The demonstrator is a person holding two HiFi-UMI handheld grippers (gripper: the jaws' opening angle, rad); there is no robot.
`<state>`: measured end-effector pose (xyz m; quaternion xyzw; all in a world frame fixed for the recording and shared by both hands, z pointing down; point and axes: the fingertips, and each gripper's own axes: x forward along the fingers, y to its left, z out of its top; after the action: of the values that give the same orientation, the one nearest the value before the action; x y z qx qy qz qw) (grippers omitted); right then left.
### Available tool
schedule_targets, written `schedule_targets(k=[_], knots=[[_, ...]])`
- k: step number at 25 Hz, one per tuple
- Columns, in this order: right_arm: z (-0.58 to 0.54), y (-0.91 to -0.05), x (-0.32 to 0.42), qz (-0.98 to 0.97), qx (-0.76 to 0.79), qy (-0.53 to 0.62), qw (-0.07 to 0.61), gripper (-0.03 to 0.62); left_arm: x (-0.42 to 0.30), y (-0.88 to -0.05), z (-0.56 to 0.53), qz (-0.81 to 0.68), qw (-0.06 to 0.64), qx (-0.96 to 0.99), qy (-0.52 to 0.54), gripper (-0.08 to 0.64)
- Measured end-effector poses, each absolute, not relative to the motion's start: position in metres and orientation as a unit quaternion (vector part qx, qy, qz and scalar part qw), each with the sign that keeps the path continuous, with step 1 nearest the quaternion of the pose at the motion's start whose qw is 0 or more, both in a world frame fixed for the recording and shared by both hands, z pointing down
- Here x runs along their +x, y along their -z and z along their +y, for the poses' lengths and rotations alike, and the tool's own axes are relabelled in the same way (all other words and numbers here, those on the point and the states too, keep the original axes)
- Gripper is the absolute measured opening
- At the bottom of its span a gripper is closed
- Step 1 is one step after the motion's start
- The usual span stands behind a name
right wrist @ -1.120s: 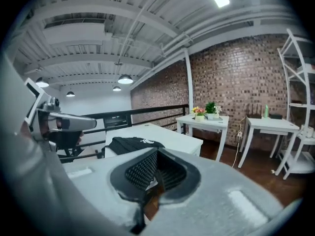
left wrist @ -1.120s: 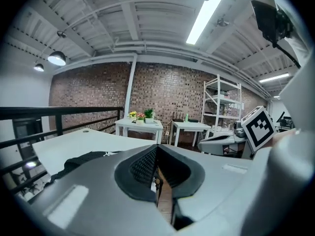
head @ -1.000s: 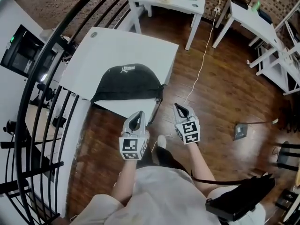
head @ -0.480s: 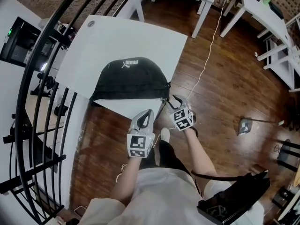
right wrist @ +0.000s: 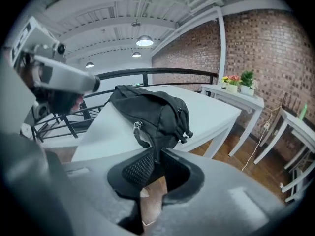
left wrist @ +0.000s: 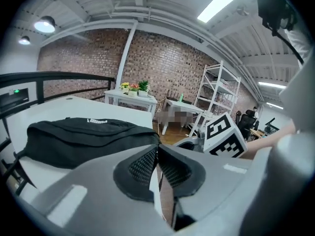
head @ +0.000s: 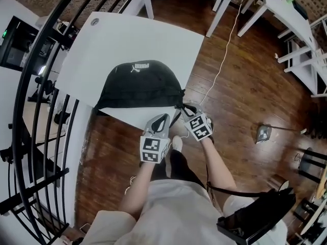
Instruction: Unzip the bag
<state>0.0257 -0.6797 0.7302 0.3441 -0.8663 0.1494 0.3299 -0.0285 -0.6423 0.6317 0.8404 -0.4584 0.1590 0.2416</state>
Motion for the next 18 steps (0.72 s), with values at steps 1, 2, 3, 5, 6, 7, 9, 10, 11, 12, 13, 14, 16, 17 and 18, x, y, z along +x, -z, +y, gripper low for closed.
schedule_targets(k=[1,2,3,5,6,7,9,10,11,12,13,14,16,17,18], knots=[[-0.677,-0.723,0.025,-0.867,0.341,-0.162,0.325,0.035,-0.024,-0.637,-0.642,-0.446,0.26,0.842,-0.159,0.069],[-0.674,-0.716,0.025,-0.868,0.337,-0.174,0.322,0.034,-0.019,-0.642,-0.642,-0.432,0.282,0.842,-0.157,0.127],[-0.67,-0.71,0.025,-0.869,0.331,-0.183,0.32,0.034,-0.014,-0.646,-0.642,-0.419,0.306,0.842,-0.151,0.159],[-0.662,-0.699,0.024,-0.87,0.321,-0.196,0.319,0.032,-0.007,-0.651,-0.646,-0.405,0.35,0.835,-0.128,0.19],[-0.659,-0.694,0.024,-0.87,0.318,-0.201,0.318,0.032,-0.005,-0.653,-0.649,-0.402,0.366,0.831,-0.117,0.194],[-0.657,-0.691,0.025,-0.869,0.317,-0.207,0.319,0.032,-0.004,-0.654,-0.651,-0.401,0.376,0.828,-0.112,0.201],[-0.656,-0.686,0.029,-0.864,0.322,-0.218,0.321,0.032,-0.002,-0.655,-0.654,-0.4,0.379,0.827,-0.113,0.199],[-0.656,-0.684,0.031,-0.861,0.324,-0.223,0.323,0.032,-0.001,-0.655,-0.655,-0.4,0.375,0.828,-0.118,0.195],[-0.656,-0.683,0.032,-0.858,0.326,-0.229,0.325,0.032,0.0,-0.655,-0.655,-0.402,0.367,0.829,-0.126,0.189],[-0.656,-0.682,0.033,-0.855,0.327,-0.235,0.326,0.032,0.0,-0.656,-0.655,-0.407,0.357,0.829,-0.137,0.179],[-0.656,-0.681,0.033,-0.853,0.329,-0.239,0.327,0.032,0.0,-0.657,-0.655,-0.414,0.345,0.829,-0.149,0.168],[-0.656,-0.681,0.033,-0.851,0.33,-0.243,0.329,0.032,0.0,-0.659,-0.655,-0.423,0.331,0.828,-0.164,0.163],[-0.655,-0.679,0.034,-0.846,0.334,-0.251,0.331,0.032,0.0,-0.663,-0.655,-0.442,0.298,0.824,-0.194,0.156],[-0.654,-0.678,0.034,-0.844,0.335,-0.255,0.331,0.031,-0.001,-0.665,-0.655,-0.452,0.279,0.821,-0.208,0.149],[-0.654,-0.677,0.034,-0.843,0.337,-0.258,0.331,0.032,-0.002,-0.667,-0.656,-0.462,0.261,0.818,-0.221,0.138]])
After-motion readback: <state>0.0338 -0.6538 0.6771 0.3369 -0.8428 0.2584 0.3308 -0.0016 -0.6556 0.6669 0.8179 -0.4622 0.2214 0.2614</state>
